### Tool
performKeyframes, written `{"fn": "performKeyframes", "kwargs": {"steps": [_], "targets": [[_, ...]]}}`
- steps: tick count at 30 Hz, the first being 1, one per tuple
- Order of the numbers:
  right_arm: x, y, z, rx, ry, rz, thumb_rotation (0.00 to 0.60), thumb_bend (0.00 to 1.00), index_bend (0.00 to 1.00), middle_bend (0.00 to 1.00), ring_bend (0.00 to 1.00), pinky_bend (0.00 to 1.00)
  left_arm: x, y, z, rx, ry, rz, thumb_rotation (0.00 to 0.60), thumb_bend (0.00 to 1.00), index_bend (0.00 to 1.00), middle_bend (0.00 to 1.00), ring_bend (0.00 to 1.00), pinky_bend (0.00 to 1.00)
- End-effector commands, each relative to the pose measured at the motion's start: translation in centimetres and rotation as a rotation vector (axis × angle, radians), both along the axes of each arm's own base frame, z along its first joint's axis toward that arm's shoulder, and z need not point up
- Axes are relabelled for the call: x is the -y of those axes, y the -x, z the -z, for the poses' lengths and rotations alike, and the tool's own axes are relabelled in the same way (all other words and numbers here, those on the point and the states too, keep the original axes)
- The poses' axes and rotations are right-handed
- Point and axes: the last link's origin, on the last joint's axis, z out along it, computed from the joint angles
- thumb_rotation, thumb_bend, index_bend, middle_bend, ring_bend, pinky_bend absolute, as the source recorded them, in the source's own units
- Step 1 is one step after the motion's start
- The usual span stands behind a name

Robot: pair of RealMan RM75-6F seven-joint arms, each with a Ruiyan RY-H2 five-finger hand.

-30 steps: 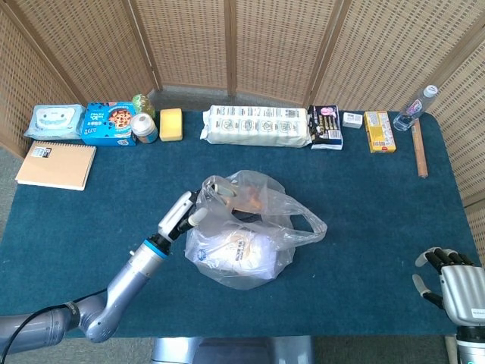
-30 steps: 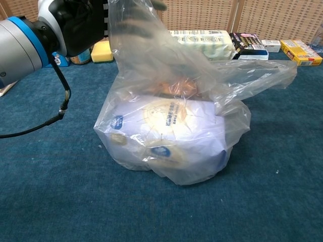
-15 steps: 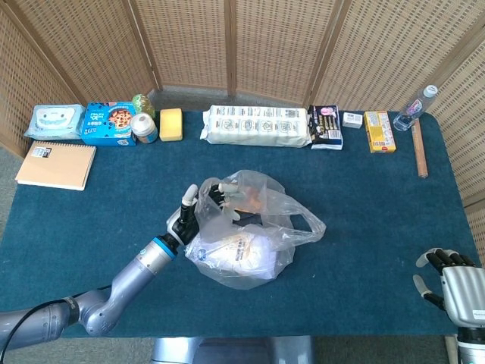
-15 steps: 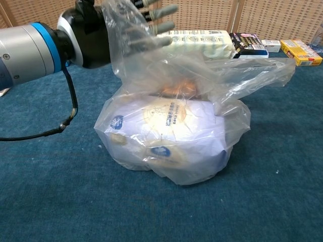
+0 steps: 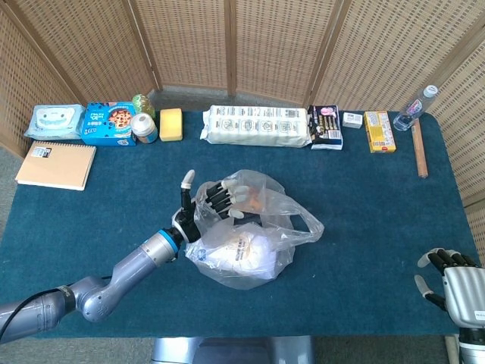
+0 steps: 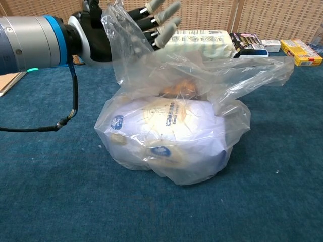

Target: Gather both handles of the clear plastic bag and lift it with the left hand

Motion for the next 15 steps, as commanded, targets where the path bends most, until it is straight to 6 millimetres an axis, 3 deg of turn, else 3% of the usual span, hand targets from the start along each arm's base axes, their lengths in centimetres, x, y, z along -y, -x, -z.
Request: {"fn": "performKeyframes", "kwargs": {"steps": [1,15], "targets": [[0.0,0.0,0.0,0.001,0.0,0.0,0.6,0.31,0.5,0.47,0.43,0.45,-0.3,0.2,-1.2,0.064,-0.01,-0.014,0.003,0.17,0.3,0.33,0.31,0.48],[1.6,-1.1,0.2,0.04,-0.018,-0.054,0.6,0.31,0.5,0.47,0.43,0.45,-0.9,1.8,-4.5,0.095,-0.104,0.046,0.001,0.18,0.35,0.41,0.36,0.5]]}}
